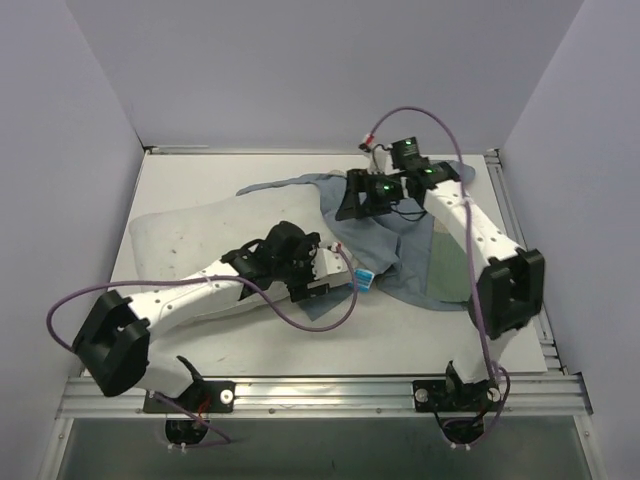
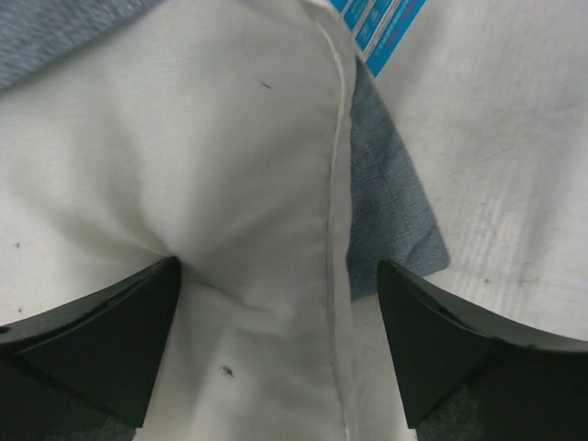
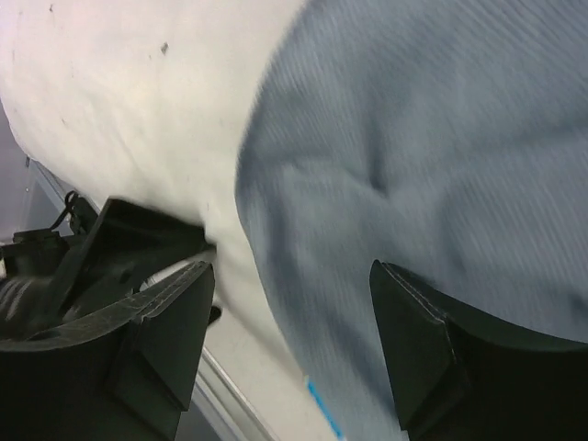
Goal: Put the pillow into the pillowcase
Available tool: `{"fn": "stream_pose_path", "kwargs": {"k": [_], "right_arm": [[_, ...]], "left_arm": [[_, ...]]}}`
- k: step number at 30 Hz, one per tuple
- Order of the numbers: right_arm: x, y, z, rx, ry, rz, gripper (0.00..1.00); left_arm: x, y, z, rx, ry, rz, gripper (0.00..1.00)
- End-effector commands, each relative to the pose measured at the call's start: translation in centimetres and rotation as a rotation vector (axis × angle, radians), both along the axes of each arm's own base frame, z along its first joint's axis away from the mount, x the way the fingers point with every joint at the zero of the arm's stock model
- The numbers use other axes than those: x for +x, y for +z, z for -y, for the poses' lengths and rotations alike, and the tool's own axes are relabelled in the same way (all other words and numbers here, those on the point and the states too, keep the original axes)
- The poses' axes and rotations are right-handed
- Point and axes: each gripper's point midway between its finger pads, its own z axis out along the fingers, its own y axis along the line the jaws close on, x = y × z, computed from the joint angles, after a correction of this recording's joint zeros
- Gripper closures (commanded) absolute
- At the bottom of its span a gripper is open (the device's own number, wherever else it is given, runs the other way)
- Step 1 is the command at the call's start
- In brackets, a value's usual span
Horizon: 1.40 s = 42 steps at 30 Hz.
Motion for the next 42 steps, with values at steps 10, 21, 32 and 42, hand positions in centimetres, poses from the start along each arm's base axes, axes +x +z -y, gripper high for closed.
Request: {"fn": "stream_pose_path", "kwargs": {"k": [10,21,32,42], "right_arm": [[-14.0,-3.3,16.4,-0.018,-0.315,-0.073,0.39],[-15.7,-5.5,14.1,0.040,-0.343,-0.257,0.41],[-8.4,-9.0,11.2,0.101,-0.579,0.039,0.41],[-3.9,-14.9,8.5,0.073,-0.677,-0.067,0.52]], "left_arm": [[3.4,-2.8,2.4,0.094,0.063,-0.076,0.91],[7.3,3.2,2.8,-0.222,0.264,-0.466,1.00],[8.5,2.9,3.6,-0.242,0.261,-0.511,1.00],[9.3,4.1,2.8,-0.338,0.288,-0.580,1.00]]}}
